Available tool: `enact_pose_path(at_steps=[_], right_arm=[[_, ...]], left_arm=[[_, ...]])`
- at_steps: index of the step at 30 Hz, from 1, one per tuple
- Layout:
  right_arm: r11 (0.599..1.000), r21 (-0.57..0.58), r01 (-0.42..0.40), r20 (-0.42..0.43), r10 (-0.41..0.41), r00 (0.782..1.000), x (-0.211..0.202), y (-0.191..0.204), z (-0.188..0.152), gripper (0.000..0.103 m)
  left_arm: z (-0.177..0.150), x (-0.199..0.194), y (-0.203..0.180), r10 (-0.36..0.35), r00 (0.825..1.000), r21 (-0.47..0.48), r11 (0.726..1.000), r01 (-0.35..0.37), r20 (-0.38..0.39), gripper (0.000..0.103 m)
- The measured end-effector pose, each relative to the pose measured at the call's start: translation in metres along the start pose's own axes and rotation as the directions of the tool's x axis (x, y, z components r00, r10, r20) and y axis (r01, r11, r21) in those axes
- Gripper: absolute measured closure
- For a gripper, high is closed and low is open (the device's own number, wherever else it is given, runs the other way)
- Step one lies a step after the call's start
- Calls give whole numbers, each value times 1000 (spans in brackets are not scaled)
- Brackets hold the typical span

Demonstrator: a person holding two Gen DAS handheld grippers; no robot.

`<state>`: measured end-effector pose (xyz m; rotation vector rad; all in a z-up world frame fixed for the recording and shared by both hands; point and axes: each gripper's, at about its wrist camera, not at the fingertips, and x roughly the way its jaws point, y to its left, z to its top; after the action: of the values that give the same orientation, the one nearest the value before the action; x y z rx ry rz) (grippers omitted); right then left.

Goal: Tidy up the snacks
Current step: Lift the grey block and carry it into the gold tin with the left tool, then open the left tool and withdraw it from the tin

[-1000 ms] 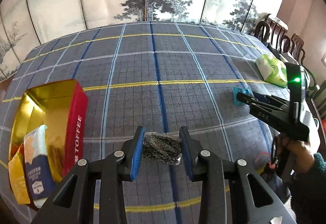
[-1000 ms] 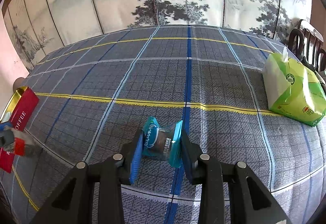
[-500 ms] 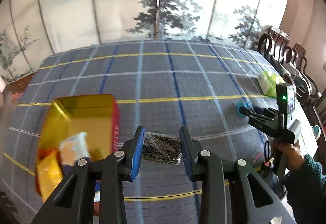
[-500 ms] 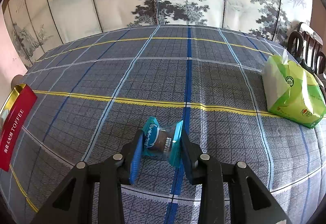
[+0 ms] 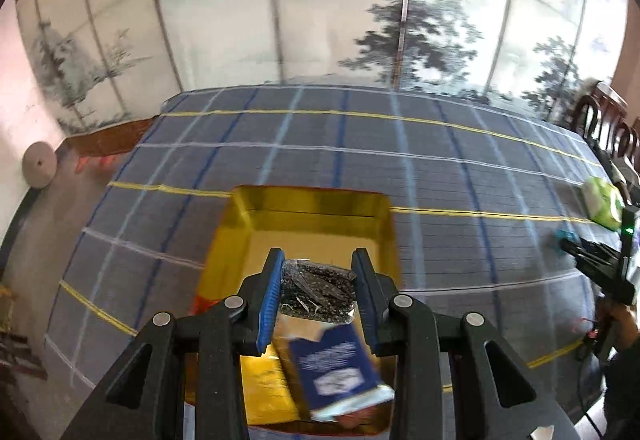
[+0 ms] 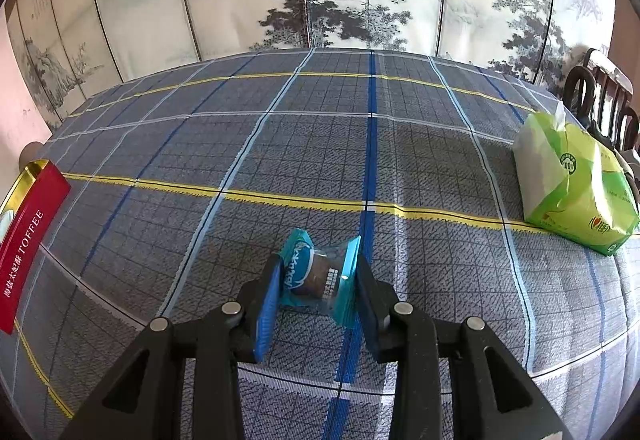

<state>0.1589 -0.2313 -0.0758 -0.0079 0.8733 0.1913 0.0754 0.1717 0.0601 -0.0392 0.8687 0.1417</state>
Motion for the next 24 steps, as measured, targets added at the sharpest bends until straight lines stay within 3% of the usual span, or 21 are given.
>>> enact_pose_path(at_steps=[8, 24], right_arm=[[1000, -13, 14, -2, -14, 1000, -1, 3, 0, 66], [1000, -14, 17, -2, -17, 1000, -1, 4, 0, 66]], left_arm=[[-6, 29, 38, 4, 999, -77, 997, -7, -46, 72], [-41, 33, 36, 21, 993, -39, 999, -26, -115, 72]])
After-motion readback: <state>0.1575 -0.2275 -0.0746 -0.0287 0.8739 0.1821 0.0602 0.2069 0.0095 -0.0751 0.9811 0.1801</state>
